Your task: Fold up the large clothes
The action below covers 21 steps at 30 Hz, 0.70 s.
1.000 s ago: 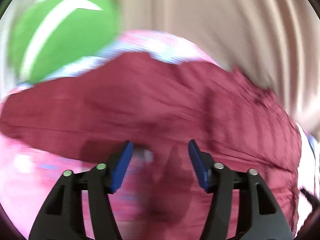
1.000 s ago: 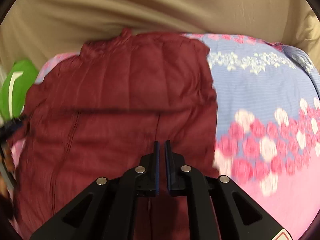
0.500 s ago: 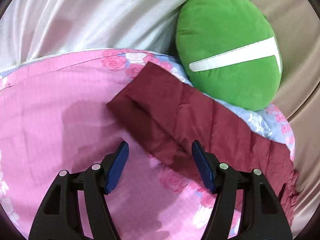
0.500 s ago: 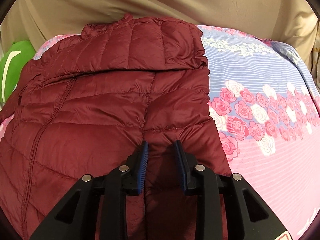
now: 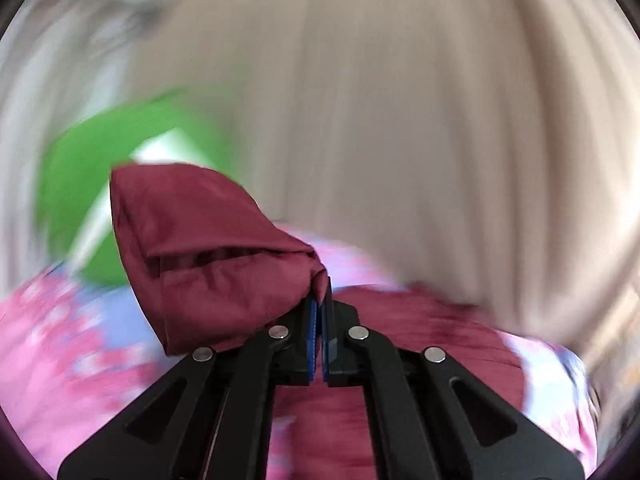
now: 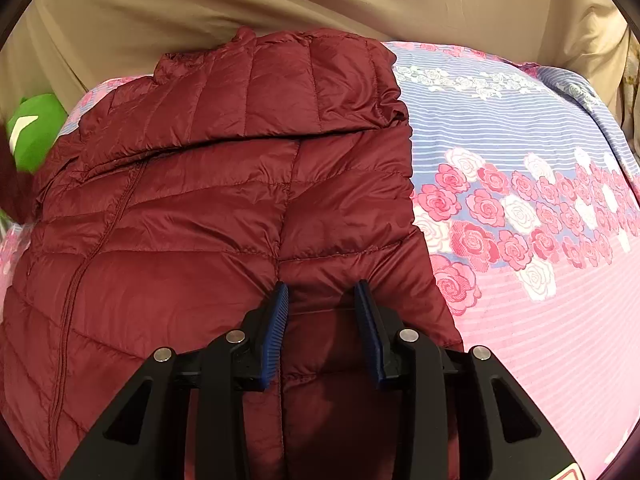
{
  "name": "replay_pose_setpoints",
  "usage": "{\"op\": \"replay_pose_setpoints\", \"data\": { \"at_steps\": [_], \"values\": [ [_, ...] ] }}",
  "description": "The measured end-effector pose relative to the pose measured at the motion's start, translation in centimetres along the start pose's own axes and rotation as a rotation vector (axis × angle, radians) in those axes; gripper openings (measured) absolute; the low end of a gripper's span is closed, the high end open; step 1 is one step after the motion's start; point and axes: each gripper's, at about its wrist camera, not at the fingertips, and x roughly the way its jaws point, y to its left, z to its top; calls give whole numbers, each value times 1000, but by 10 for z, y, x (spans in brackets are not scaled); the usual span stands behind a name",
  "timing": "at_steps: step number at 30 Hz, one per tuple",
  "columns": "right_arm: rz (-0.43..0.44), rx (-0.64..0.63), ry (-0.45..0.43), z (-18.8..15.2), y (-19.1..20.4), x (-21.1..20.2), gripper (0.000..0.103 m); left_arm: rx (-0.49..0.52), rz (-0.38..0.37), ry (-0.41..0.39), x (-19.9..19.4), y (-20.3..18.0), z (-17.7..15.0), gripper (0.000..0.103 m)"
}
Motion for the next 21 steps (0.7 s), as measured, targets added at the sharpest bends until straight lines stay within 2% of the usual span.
{"op": "replay_pose_setpoints", "data": {
  "at_steps": [2,3,4,6,7,8,9,11,13,15,17,18,21],
  "values": [
    [5,5,-1,0,-1,0,34,83,-142,29,14,-82,-2,0],
    [7,7,-1,0,-2,0,34,116,-188,50,24,-117,-10,0],
    [9,8,-1,0,-2,0,34,157,-232,90,42,-161,-24,1],
    [13,13,-2,0,-2,-1,34,183,-265,163,75,-211,-54,6],
    [17,15,-2,0,-3,-1,35,191,-276,204,93,-231,-73,28],
    [20,20,-3,0,-4,-2,36,196,-268,269,116,-251,-101,64],
    [16,22,-5,0,-5,-4,38,189,-248,302,129,-259,-122,71],
    [9,21,-10,1,-7,-10,46,184,-207,352,154,-264,-166,70],
    [16,10,-14,3,-10,-19,49,217,-211,410,158,-255,-189,70],
    [35,9,-32,11,-19,-31,53,225,-227,410,146,-235,-193,70],
    [67,25,-45,25,-28,-38,58,229,-218,385,128,-200,-187,82],
    [83,37,-50,33,-32,-39,58,220,-198,370,113,-183,-185,85],
    [131,85,-65,62,-40,-31,62,134,-104,370,106,-112,-175,87]
  ]
}}
